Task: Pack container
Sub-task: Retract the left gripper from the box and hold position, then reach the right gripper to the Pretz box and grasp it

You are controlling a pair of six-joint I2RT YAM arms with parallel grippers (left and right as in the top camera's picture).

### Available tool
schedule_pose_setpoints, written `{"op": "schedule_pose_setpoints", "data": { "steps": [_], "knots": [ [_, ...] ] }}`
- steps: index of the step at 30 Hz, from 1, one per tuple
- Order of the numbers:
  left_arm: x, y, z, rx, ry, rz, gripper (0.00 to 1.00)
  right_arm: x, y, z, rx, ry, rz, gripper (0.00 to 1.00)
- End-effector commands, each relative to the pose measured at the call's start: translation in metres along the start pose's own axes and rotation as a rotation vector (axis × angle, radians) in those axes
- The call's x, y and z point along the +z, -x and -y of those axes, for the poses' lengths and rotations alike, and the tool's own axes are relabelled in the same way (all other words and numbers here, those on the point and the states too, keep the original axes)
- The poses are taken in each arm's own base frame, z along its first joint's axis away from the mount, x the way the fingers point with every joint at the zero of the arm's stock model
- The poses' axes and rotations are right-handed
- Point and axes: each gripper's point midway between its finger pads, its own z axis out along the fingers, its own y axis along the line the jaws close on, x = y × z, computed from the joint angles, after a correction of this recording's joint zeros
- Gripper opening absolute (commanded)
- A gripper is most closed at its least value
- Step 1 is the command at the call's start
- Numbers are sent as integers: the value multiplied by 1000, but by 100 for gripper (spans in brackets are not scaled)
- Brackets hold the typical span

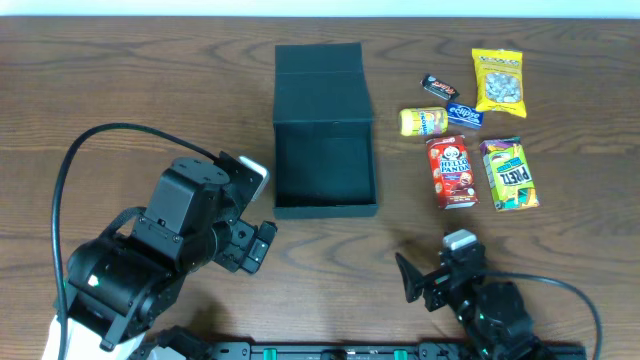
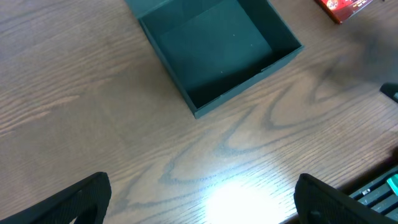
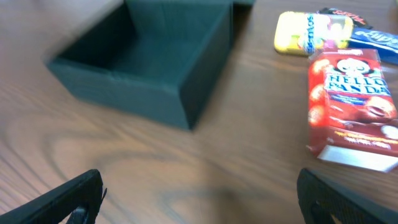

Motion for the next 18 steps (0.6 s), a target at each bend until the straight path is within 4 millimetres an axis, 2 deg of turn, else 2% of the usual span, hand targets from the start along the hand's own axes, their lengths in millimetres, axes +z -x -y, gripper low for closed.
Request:
{"op": "schedule_pose_setpoints", "data": {
  "steps": [1,5,10,12,15,18],
  "knots": [
    [-3,2,0,-13,-4,9,95,0,4,-18,328,104,-3,99],
    [-3,2,0,-13,-4,9,95,-2,0,-30,654,165,-62,99],
    [-3,2,0,-13,-4,9,95,-3,3,-37,772,201,-79,99],
    [-3,2,0,-13,-4,9,95,-4,10,-39,749,223,-53,99],
    [-3,2,0,-13,-4,9,95,-8,35,-46,584,285,56,99],
    [-3,2,0,-13,-4,9,95,-11,53,-43,555,279,130,99]
  ]
}}
